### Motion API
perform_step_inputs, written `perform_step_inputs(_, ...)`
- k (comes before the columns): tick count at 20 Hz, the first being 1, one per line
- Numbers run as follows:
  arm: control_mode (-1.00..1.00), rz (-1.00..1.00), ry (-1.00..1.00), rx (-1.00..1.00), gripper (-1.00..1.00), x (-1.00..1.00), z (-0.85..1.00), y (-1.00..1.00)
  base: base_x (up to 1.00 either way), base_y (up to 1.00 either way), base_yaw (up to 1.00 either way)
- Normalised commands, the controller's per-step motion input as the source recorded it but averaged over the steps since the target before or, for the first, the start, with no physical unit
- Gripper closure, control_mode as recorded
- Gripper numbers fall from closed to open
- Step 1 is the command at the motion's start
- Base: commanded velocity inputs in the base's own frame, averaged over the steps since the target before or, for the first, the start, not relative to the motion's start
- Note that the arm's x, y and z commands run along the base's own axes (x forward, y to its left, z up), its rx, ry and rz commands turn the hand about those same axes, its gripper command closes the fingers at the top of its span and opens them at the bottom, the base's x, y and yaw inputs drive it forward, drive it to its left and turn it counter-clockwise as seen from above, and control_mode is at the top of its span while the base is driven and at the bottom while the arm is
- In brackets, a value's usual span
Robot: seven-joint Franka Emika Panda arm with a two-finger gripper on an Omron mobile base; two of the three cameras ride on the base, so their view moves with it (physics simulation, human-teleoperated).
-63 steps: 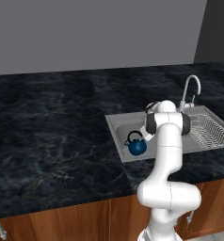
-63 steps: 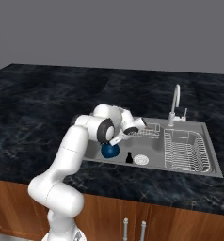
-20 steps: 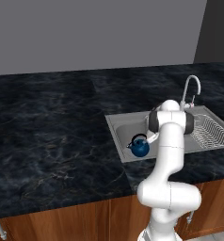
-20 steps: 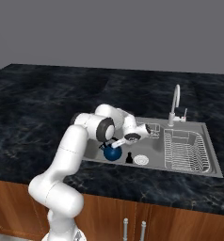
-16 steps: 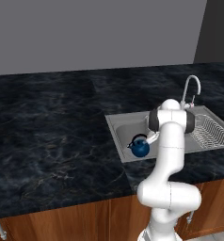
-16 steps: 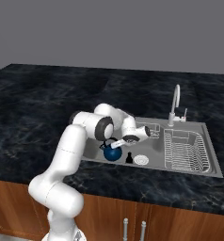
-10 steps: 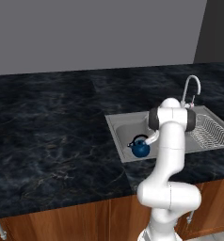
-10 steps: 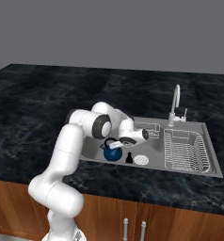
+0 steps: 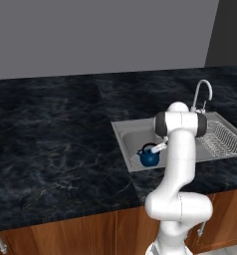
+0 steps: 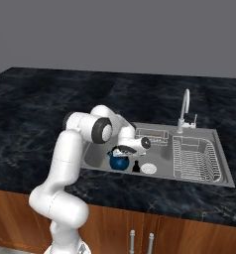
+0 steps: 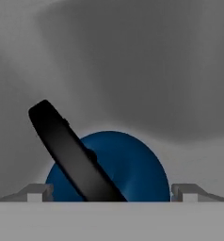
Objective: Open the cabinet, pick the kettle from the cabinet, and place it in the sink.
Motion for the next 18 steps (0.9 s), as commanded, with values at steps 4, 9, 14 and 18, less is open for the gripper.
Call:
perform_step_inputs(4,-1.00,-0.21,0.10,-0.06,-1.00,-0.03,0.14,-0.07,0.00,0.00,0.00)
perform_step_inputs(9,-1.00,-0.19,0.07,-0.06,-1.00,-0.03,0.14,-0.07,0.00,0.00,0.00)
perform_step_inputs(14,-1.00,-0.15,0.05,-0.06,-1.00,-0.03,0.17,-0.06,0.00,0.00,0.00)
perform_step_inputs(18,-1.00,-0.10,0.02,-0.09,-1.00,-0.04,0.20,-0.03,0.00,0.00,0.00)
